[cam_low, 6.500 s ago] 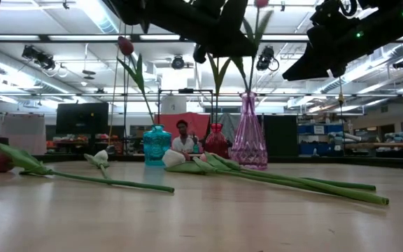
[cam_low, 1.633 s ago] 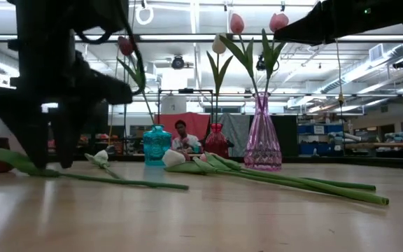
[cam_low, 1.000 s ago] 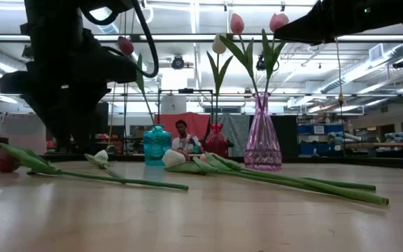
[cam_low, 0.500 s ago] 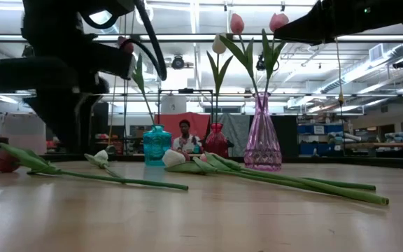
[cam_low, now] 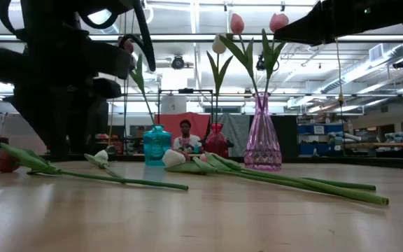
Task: Sort flowers into vase by color
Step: Put the left red tulip into the the blue vase
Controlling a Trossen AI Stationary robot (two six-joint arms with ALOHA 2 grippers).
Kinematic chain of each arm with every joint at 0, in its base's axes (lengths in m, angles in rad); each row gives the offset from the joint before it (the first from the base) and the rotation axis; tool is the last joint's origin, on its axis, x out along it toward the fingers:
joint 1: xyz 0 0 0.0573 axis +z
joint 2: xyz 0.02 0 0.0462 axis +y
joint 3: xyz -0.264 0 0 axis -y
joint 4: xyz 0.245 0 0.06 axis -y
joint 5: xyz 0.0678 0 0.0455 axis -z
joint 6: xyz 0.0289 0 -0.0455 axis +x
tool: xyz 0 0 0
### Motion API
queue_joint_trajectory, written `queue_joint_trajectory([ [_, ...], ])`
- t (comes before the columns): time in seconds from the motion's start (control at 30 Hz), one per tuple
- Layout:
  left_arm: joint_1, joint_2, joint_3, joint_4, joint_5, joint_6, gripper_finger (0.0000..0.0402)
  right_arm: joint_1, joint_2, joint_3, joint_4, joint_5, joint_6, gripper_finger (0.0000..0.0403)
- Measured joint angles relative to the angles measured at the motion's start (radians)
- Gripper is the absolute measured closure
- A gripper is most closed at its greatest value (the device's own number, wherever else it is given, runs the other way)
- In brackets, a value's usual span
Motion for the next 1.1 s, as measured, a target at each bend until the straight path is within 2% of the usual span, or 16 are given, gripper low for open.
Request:
queue_joint_trajectory([
  [0.27,0.007,0.001,-0.056,0.040,0.012,0.031,0.0247,0.000,0.000,0.000,0.001,0.000,0.000,0.0253],
  [0.47,0.013,0.001,-0.092,0.056,0.071,0.063,0.0321,0.000,0.000,0.000,0.002,0.000,0.000,0.0253],
  [0.63,0.009,0.001,-0.089,0.085,0.067,0.213,0.0389,0.000,0.000,0.000,0.003,-0.001,0.000,0.0253],
  [0.83,0.005,0.001,-0.031,-0.006,0.025,0.363,0.0387,0.000,0.000,0.000,0.003,-0.005,0.000,0.0253],
  [0.97,0.004,0.001,-0.005,-0.043,0.017,0.519,0.0389,0.000,0.000,0.000,0.007,-0.048,0.000,0.0253],
  [1.1,-0.001,0.001,0.000,-0.043,-0.078,0.731,0.0390,0.000,0.000,0.000,0.008,-0.070,0.000,0.0253],
])
